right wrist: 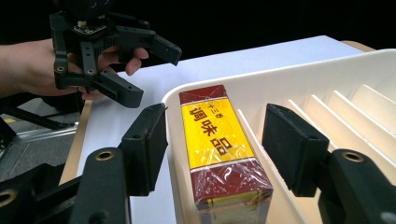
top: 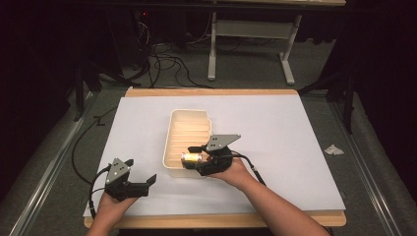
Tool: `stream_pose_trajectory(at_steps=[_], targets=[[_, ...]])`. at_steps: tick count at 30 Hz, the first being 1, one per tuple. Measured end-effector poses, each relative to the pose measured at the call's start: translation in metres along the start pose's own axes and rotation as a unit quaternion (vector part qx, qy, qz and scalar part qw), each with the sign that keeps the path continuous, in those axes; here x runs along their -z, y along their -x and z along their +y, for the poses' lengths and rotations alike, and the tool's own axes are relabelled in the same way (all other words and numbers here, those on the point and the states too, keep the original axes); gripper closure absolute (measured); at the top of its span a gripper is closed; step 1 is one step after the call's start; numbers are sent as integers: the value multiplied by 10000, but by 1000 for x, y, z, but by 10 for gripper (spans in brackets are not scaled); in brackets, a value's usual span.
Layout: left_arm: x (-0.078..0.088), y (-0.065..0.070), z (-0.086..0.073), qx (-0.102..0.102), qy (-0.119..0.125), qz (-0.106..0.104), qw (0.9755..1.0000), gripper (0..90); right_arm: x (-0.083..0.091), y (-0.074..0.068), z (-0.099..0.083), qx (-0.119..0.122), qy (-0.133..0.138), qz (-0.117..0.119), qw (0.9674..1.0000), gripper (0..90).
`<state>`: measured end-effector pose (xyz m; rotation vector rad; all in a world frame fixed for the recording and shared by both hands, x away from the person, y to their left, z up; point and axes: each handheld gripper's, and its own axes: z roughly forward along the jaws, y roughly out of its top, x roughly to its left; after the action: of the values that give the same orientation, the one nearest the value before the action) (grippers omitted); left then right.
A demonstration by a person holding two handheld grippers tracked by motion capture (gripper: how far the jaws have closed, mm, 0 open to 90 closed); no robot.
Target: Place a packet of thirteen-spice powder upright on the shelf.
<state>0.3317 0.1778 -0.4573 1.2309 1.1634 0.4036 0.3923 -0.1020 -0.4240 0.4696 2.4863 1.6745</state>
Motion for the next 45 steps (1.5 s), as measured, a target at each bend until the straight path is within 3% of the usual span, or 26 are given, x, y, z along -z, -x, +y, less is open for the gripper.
stream_pose_trajectory(at_steps=[16,21,33,40,45], targets=[[-1,1,-1,16,-5,-17,10000,3,7,-1,2,-58,-3,-5,10000,307],[0,1,-1,16,3,-21,10000,3,16,-3,3,-48,-21,-200,9998,221],[-1,2,-2,17,-19,-39,10000,3,39,-3,2,-80,53,-425,9991,189],[-1,2,-2,2,-26,-48,10000,3,60,-1,-3,-44,37,-723,9974,188],[-1,4,-2,19,-20,-75,10000,3,77,4,-13,-158,-8,-1004,9948,160]])
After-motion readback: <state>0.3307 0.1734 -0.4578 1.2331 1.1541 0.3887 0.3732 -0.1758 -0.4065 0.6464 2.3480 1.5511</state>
